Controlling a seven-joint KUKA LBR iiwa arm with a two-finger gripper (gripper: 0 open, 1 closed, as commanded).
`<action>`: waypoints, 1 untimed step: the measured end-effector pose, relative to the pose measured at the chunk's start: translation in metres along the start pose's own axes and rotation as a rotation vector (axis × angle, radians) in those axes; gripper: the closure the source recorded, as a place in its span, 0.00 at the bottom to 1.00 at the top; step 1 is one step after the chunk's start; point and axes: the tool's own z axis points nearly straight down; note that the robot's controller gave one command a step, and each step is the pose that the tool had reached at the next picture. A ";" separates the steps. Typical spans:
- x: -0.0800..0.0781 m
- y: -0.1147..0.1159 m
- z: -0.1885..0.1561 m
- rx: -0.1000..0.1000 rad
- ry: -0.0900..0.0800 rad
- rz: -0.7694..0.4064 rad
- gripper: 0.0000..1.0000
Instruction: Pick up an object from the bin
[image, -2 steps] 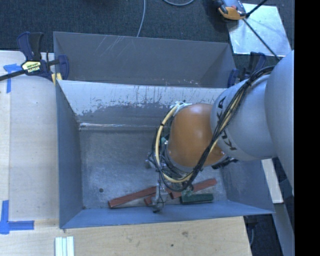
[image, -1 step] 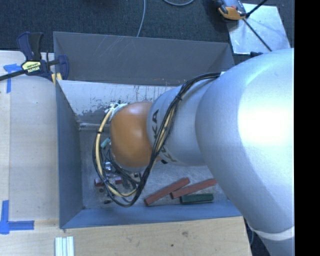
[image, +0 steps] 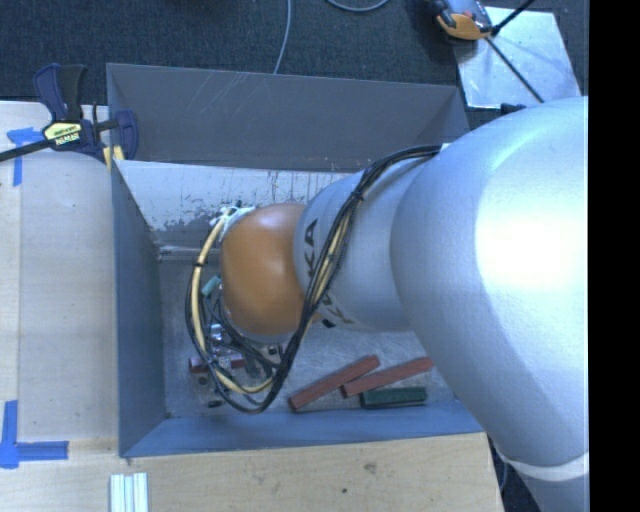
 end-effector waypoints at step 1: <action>0.001 -0.010 -0.052 0.003 0.009 0.002 1.00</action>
Offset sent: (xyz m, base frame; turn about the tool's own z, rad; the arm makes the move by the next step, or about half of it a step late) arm 0.0145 0.0049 0.0771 -0.0323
